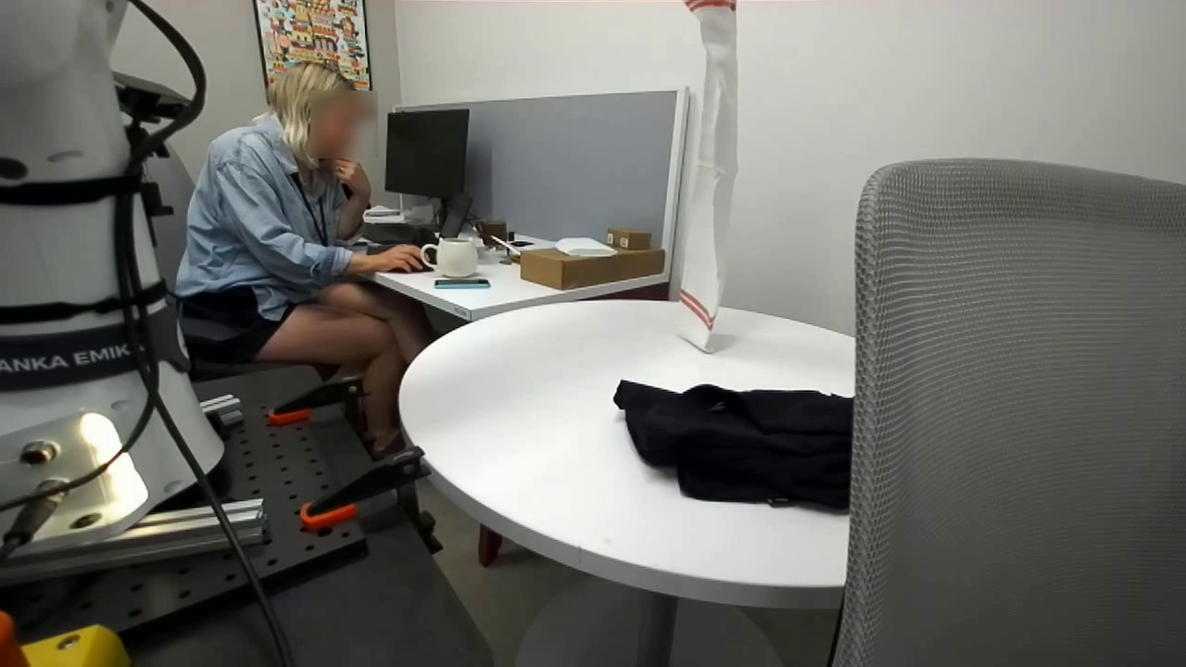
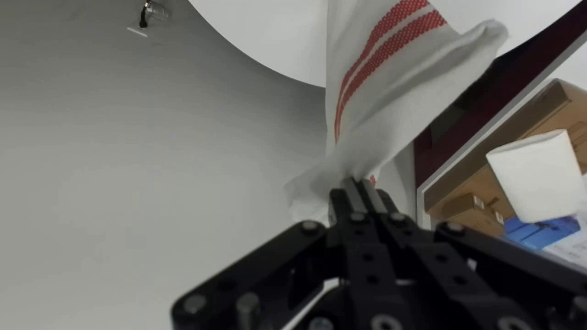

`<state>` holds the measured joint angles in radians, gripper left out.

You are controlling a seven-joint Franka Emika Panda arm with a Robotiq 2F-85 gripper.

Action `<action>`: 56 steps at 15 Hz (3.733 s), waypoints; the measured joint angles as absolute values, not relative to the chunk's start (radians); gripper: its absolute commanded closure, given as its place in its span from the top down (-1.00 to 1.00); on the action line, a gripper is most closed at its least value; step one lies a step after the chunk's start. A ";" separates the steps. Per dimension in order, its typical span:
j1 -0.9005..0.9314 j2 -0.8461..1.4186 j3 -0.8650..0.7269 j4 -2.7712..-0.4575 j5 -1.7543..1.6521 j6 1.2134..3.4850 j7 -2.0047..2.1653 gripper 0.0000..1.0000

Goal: Put the shirt on the table, unfold the white cloth then unfold the shirt.

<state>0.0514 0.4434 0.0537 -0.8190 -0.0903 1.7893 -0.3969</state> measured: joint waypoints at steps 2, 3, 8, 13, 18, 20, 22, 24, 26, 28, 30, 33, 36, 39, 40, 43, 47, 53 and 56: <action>0.066 0.494 0.060 -0.811 -0.107 1.783 -0.463 -1.00; 0.071 0.514 0.064 -0.816 -0.110 1.782 -0.503 -1.00; 0.077 0.545 0.091 -0.953 -0.111 1.782 -0.660 -1.00; 0.093 0.525 0.106 -1.096 -0.114 1.786 -0.713 -1.00; 0.116 0.399 0.152 -1.126 -0.111 1.775 -0.714 -1.00; 0.141 0.323 0.179 -1.152 -0.112 1.767 -0.714 -1.00; 0.172 0.244 0.207 -1.198 -0.114 1.765 -0.714 -1.00; 0.204 0.167 0.235 -1.254 -0.114 1.766 -0.706 -1.00; 0.227 0.100 0.256 -1.305 -0.113 1.768 -0.680 -1.00; 0.241 0.045 0.270 -1.347 -0.112 1.773 -0.641 -1.00; 0.246 0.002 0.277 -1.383 -0.111 1.783 -0.606 -1.00; 0.245 -0.035 0.278 -1.417 -0.111 1.798 -0.555 -1.00; 0.240 -0.042 0.274 -1.437 -0.111 1.821 -0.498 -1.00; 0.227 -0.022 0.263 -1.451 -0.123 1.839 -0.483 -1.00; 0.222 -0.008 0.257 -1.451 -0.133 1.841 -0.481 -1.00; 0.204 0.054 0.225 -1.433 -0.162 1.842 -0.471 -1.00; 0.157 0.187 0.166 -1.335 -0.197 1.833 -0.490 -1.00; 0.075 0.443 0.079 -1.092 -0.251 1.772 -0.628 -1.00; 0.045 0.568 0.047 -0.980 -0.251 1.752 -0.668 -1.00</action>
<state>0.0453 0.5676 0.0472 -0.9799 -0.2511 1.7516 -0.6682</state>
